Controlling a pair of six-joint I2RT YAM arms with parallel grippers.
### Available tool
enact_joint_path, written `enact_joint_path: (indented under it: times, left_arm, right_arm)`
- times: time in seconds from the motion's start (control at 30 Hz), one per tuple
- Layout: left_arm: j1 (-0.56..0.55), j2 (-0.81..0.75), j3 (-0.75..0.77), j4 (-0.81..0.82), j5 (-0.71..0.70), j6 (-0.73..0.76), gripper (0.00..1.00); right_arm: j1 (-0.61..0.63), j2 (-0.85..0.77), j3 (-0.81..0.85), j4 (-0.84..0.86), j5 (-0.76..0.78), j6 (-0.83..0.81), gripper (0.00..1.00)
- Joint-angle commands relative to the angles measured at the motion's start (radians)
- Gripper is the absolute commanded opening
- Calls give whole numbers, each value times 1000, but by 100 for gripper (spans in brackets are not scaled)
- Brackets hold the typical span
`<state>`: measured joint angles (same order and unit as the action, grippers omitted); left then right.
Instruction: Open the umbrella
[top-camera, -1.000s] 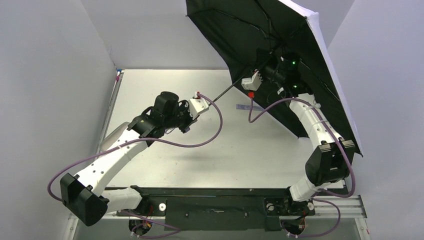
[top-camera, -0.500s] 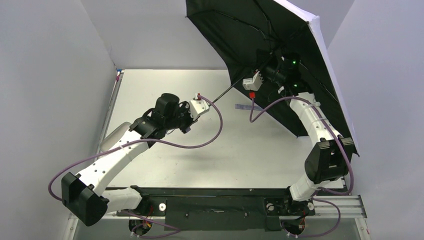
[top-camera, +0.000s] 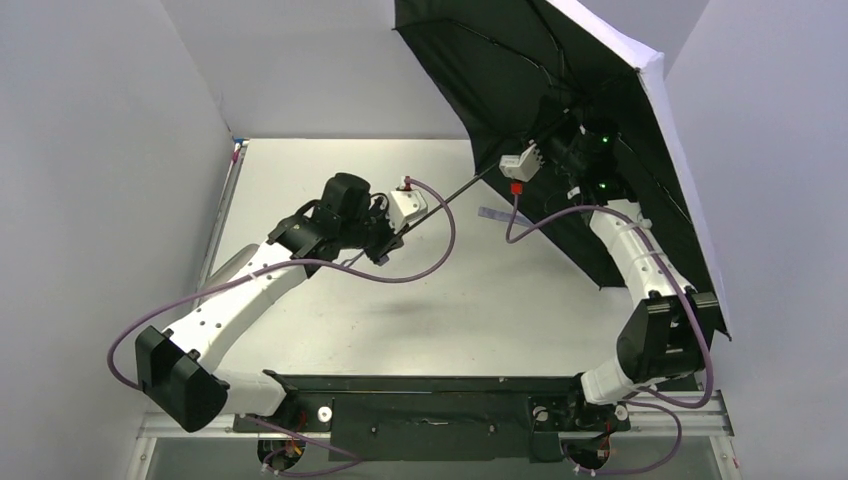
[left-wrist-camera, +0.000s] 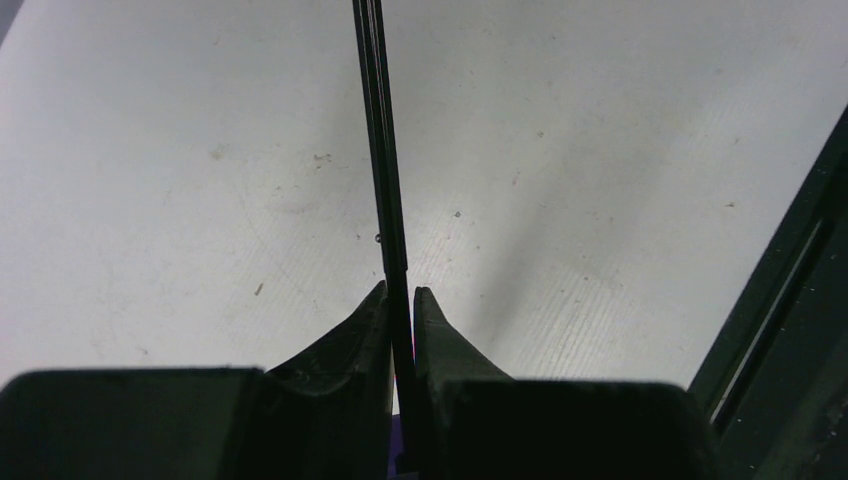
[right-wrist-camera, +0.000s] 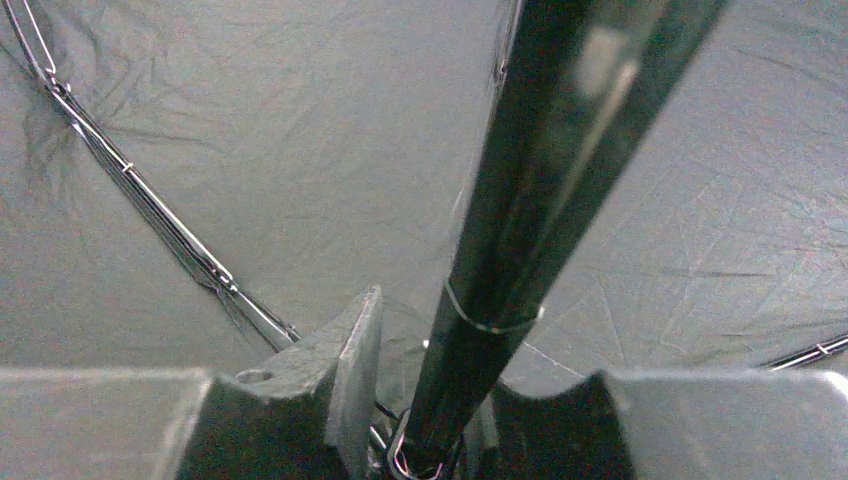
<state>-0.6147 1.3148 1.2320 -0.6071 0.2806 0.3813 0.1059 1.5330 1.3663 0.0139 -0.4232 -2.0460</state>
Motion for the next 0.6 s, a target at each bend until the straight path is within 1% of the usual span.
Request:
enact_joint_path:
  times: [0.0,0.13,0.17,0.27,0.33,0.43,0.57]
  left_arm:
    - [22,12,-19,-530,19,-19,0]
    - [20,22,2,-468,47,-62,0]
    - [21,25,5,-448,51,-80,0]
    - [20,41,21,-409,76,-118,0]
    - [20,49,30,-381,84,-141,0]
    - [20,57,48,-342,99,-168,0]
    - [20,71,79,-308,121,-187,0]
  right_arm:
    - [-121,-77,-21,219,384,-9,28]
    - [-64,-100,-58,193,364,-16,39]
    - [-48,-107,-63,189,355,-21,45]
    - [-19,-122,-96,171,329,-38,53]
    - [5,-133,-117,157,310,-55,60]
    - [36,-151,-144,115,281,-87,63]
    - [62,-180,-220,70,232,-154,67]
